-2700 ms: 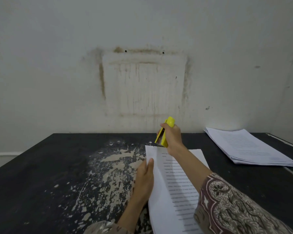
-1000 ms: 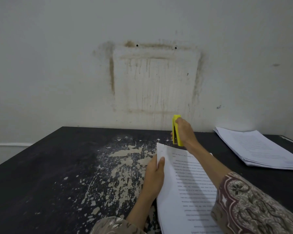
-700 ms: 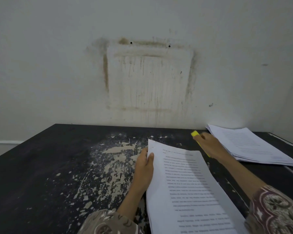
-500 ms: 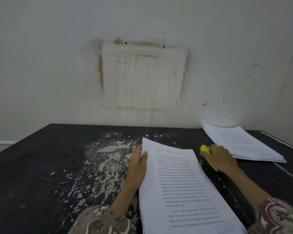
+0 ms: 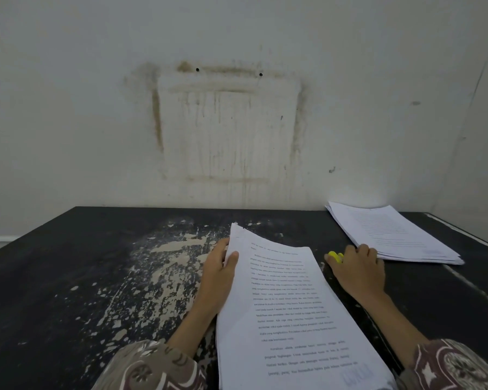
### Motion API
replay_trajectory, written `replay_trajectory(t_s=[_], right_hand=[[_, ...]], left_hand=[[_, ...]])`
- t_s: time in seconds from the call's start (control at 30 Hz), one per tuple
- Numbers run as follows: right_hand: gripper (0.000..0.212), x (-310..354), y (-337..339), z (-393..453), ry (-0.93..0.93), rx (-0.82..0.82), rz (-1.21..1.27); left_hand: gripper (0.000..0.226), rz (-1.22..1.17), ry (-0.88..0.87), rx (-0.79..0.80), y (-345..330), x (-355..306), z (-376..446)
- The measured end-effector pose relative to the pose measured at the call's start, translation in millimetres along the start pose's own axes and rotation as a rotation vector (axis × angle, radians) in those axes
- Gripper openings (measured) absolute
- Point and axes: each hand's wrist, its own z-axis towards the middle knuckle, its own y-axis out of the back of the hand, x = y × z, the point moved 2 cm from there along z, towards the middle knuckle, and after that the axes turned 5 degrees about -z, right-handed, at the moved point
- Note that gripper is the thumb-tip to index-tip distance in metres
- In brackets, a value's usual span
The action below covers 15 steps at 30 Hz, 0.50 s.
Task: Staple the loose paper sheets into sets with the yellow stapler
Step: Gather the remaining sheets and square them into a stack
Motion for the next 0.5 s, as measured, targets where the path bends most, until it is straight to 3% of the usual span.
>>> replay_trajectory(t_s=[0.07, 0.17, 0.3, 0.4, 0.5], right_hand=[[0.044, 5.4, 5.0, -2.5, 0.067, -0.085, 0.031], [0.032, 19.6, 4.8, -7.0, 0.180, -0.068, 0.266], [0.056, 41.4, 16.5, -21.2, 0.218, 0.091, 0.795], [0.046, 56.3, 21.9, -34.3, 0.144, 0.327, 1.062], [0.038, 68.0, 21.4, -43.7, 0.133, 0.472, 1.219]], left_hand=[[0.027, 0.068, -0.064, 0.016, -1.2, -2.2, 0.5], [0.033, 0.203, -0.188, 0.048, -5.6, -4.9, -0.7], [0.038, 0.360, -0.286, 0.066, -11.1, -5.8, -4.4], [0.033, 0.471, -0.386, 0.146, -15.8, -8.4, -8.3], [0.044, 0.594, -0.457, 0.176, -19.0, -8.1, -11.2]])
